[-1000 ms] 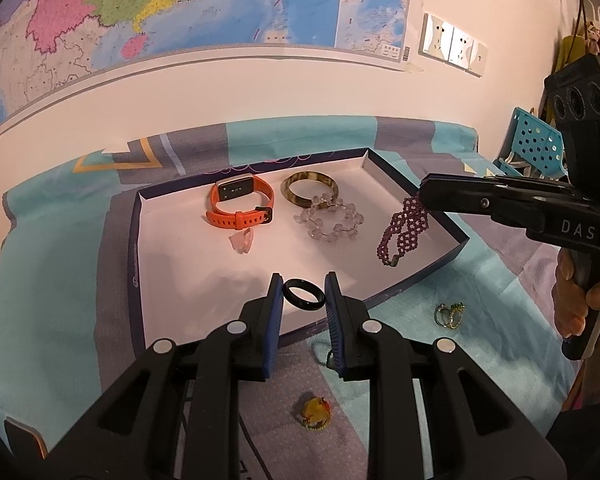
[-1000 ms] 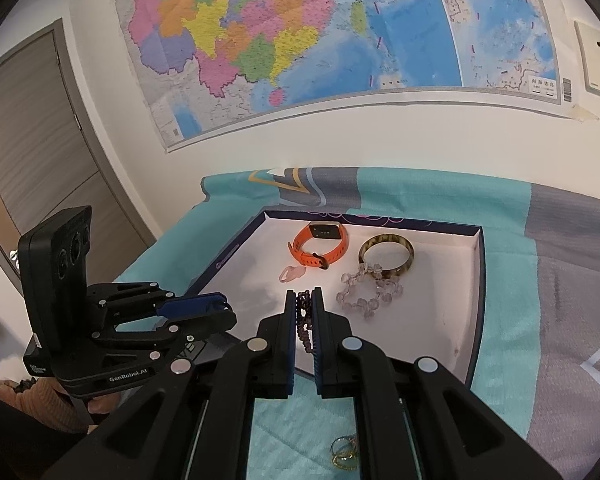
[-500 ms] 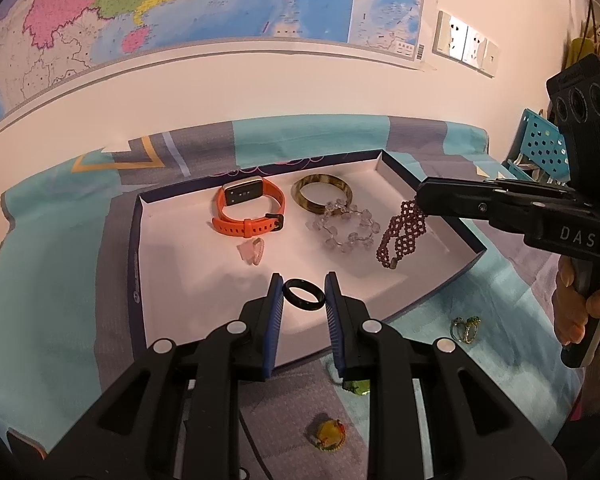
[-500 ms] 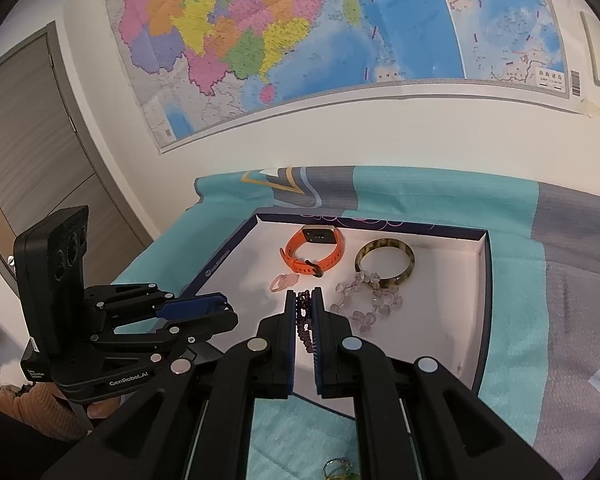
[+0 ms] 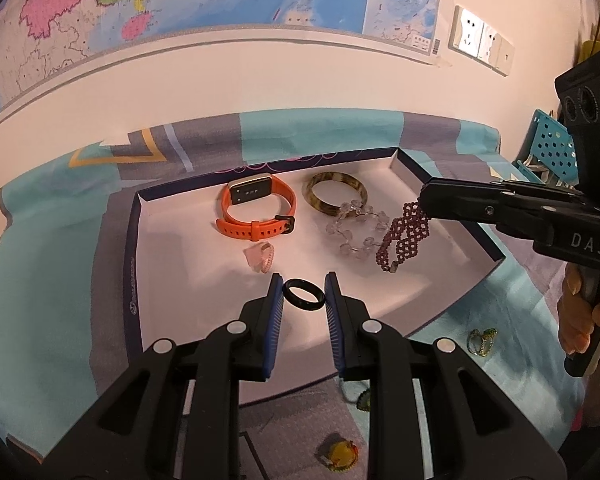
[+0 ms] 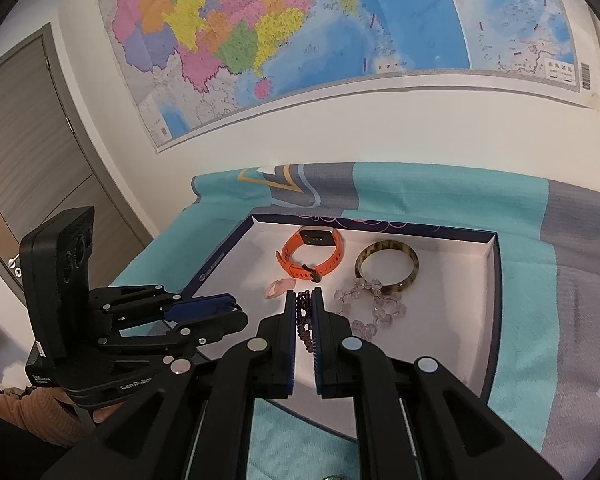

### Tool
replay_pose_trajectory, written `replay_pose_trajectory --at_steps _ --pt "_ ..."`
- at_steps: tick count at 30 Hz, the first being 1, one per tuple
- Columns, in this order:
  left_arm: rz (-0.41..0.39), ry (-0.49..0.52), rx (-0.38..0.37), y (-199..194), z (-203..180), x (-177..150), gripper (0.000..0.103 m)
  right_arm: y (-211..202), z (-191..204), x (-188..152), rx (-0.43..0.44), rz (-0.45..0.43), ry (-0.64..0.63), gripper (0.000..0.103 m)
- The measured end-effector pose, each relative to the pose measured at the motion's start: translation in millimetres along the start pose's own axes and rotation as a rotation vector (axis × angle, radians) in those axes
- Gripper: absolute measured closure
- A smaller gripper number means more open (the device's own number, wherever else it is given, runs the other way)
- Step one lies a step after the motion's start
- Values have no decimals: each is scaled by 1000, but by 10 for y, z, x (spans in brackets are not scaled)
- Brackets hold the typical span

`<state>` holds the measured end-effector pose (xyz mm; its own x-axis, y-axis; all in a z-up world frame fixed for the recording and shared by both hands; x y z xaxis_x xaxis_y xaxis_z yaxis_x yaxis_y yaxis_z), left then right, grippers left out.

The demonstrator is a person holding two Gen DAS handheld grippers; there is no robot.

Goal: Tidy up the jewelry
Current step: 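Carry the black hair tie in the left tool while the right tool carries the necklace into the box, then open the left tool releasing the hair tie while the right tool releases the necklace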

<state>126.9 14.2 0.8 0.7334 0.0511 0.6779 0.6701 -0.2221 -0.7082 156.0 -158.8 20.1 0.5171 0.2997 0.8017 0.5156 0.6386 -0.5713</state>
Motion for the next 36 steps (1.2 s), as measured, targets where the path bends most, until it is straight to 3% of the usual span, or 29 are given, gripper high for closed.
replay_pose_trajectory --at_steps 22,36 --pt "26 -10 30 235 51 134 81 237 -52 127 52 15 12 97" --pt "65 -21 50 442 111 198 81 378 -238 63 26 46 54 97"
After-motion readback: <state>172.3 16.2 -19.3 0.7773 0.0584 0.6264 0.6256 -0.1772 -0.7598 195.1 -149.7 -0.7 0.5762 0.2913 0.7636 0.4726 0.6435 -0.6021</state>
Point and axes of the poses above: each gripper's, at about its wrist camera, not at the fingertips, and y roughly the way its jaws point, z to its left, x to its top, the point moved 1 cm from there along y, roughly the way its jaws point, and after that the axes turned 10 degrees about -y, right-handed, at the moved point
